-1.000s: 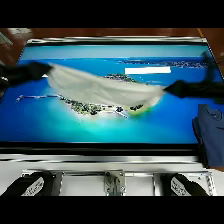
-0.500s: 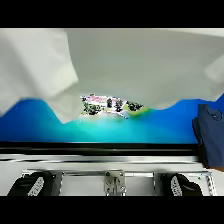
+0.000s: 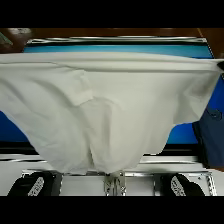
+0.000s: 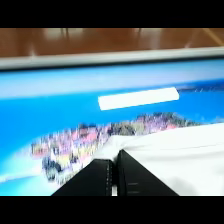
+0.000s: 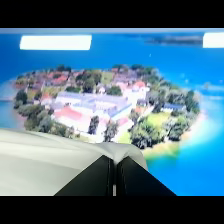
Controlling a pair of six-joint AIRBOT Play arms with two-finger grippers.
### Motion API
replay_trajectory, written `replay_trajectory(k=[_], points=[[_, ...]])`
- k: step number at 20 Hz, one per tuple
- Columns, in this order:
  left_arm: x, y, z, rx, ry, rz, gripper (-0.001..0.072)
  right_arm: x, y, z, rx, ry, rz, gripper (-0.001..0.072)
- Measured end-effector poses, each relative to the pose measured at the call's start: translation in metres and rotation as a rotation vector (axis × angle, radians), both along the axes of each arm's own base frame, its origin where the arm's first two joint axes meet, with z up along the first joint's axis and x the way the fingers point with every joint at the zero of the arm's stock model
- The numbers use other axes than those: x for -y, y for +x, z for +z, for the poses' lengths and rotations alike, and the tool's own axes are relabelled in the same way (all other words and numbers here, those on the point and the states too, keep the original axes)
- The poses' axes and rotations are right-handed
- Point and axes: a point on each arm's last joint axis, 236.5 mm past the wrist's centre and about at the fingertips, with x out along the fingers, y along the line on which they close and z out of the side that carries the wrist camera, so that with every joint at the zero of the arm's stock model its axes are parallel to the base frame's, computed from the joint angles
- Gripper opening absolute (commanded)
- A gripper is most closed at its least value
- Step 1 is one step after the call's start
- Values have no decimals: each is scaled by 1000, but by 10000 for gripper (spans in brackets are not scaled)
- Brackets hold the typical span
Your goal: Fold the shirts.
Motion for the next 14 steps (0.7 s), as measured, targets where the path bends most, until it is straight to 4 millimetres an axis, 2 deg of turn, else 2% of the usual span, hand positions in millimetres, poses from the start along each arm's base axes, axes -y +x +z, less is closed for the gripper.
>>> replay_trajectory(k=[2,4,5,8,11,12,14], points=[[-12,31,-50,-132,-15,35,40,11,28,-52,-171,39,-2,64],[-17,64,-100,-255,-54,54,40,14,60,-112,-326,70,1,64],[-21,84,-123,-304,-72,67,40,13,81,-140,-376,88,-4,64],[-32,136,-188,-427,-112,106,40,5,147,-206,-402,132,-54,64],[-30,178,-252,-532,-190,117,40,-6,209,-249,-329,164,-125,64],[-26,187,-272,-570,-217,115,40,-12,225,-261,-309,171,-141,64],[-13,198,-314,-661,-263,102,42,-27,243,-286,-305,176,-150,65]])
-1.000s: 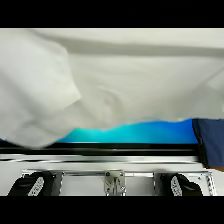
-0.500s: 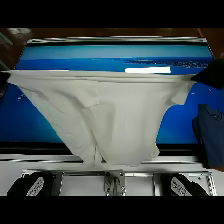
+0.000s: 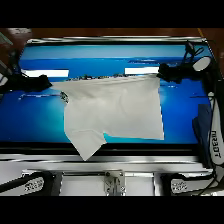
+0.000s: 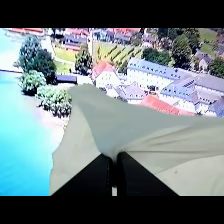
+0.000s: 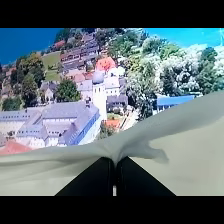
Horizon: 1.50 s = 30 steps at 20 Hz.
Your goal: Fold the shirts.
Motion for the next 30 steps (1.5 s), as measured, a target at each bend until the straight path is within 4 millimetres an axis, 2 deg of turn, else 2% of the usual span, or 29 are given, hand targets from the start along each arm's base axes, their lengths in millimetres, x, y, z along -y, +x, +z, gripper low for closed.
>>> replay_trajectory(k=[1,2,3,4,6,8,10,11,13,14,16,18,21,25,26,28,30], points=[[8,2,-20,-45,-26,-8,75,-7,4,-11,-11,4,0,102],[15,1,-36,-91,-44,-19,242,-15,5,-23,-29,10,3,322],[20,-1,-50,-131,-62,-28,456,-20,6,-30,-40,15,7,596],[26,-5,-59,-169,-90,-34,568,-24,7,-32,-44,26,8,608],[31,-15,-66,-239,-134,-50,569,-26,2,-25,-60,38,28,612],[15,-30,-63,-292,-152,-63,568,-8,-15,-10,-87,6,61,611],[-8,-53,-57,-343,-171,-71,568,31,-51,-7,-192,-73,80,611],[-21,-71,-59,-381,-186,-71,568,54,-77,-7,-265,-102,76,611],[-43,-113,-71,-465,-222,-60,568,95,-130,-15,-406,-123,34,611],[-47,-137,-82,-507,-253,-51,568,108,-156,-20,-459,-110,4,612],[-46,-175,-106,-567,-325,-29,568,116,-199,-31,-518,-43,-46,611],[-33,-196,-125,-581,-401,-16,568,113,-221,-42,-528,24,-93,612],[-14,-205,-148,-565,-456,18,568,101,-235,-56,-524,117,-134,612],[12,-199,-170,-556,-477,20,565,94,-234,-61,-494,174,-167,612],[20,-195,-172,-550,-490,19,544,95,-233,-62,-488,176,-175,612],[35,-188,-177,-539,-507,15,415,93,-232,-62,-483,185,-179,614],[43,-179,-182,-517,-510,30,315,96,-233,-64,-481,175,-185,631]])
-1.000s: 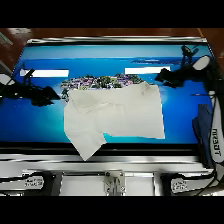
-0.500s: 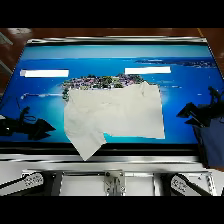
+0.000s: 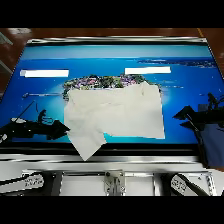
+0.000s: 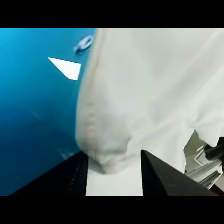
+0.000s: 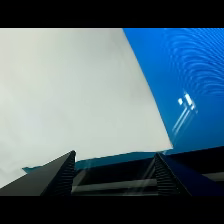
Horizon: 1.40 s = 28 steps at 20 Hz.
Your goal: Fold the shirts.
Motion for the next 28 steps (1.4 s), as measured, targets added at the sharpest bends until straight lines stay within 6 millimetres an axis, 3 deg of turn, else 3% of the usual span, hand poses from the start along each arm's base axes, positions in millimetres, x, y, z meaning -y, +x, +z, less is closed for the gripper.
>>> replay_trajectory(k=[1,3,6,10,17,18,19,20,21,23,25,26,28], points=[[2,5,-2,9,9,14,170,3,-3,-4,-15,-15,-5,631],[3,10,-6,19,26,26,41,5,-15,-15,-64,-28,-9,632],[6,16,-4,37,28,33,40,-5,-38,-40,-136,1,-8,631],[12,20,14,92,16,2,40,-22,-57,-73,-199,63,-9,631],[21,20,58,224,4,-73,41,-43,-50,-106,-228,163,-43,629],[22,19,63,237,2,-81,40,-51,-47,-109,-233,182,-41,597],[23,19,67,249,2,-88,40,-56,-45,-112,-234,182,-32,395],[24,19,71,260,1,-96,40,-59,-40,-117,-225,171,-30,137],[24,20,76,272,1,-102,39,-62,-34,-122,-209,158,-30,68],[24,26,89,310,7,-121,37,-64,-15,-120,-152,142,-34,64],[17,45,117,392,36,-143,37,-58,14,-102,-38,108,-7,64],[12,56,137,448,58,-153,37,-61,33,-76,47,117,20,64],[1,85,201,615,124,-166,37,-63,65,-9,243,90,109,64]])
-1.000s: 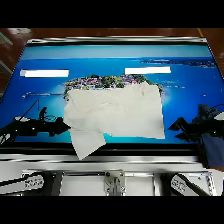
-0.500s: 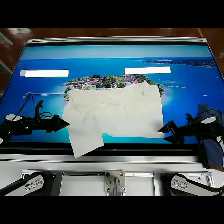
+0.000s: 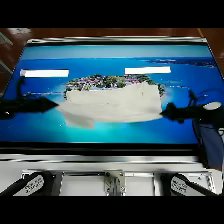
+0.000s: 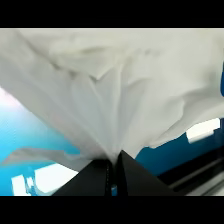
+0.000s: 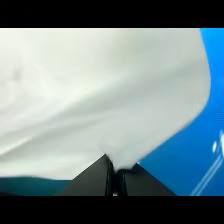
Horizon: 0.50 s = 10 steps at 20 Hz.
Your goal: Fold the shirts.
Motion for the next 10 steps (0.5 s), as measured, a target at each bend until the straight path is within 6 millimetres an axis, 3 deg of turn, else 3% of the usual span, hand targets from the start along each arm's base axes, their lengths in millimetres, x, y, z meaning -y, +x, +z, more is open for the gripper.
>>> replay_trajectory(k=[1,2,3,5,7,9,10], points=[[-5,13,45,116,38,-3,38,4,19,45,135,-37,19,64],[-10,22,93,237,80,2,38,4,31,102,285,-86,47,64],[-16,28,154,392,129,23,38,6,39,166,450,-151,61,64],[-20,17,270,673,212,74,38,14,34,298,783,-316,20,63],[-18,-22,372,917,282,137,38,16,-10,419,1062,-497,-44,63],[-13,-73,438,1075,348,203,38,17,-71,501,1238,-638,-143,63],[-10,-99,459,1128,377,237,38,17,-100,524,1283,-688,-183,64]])
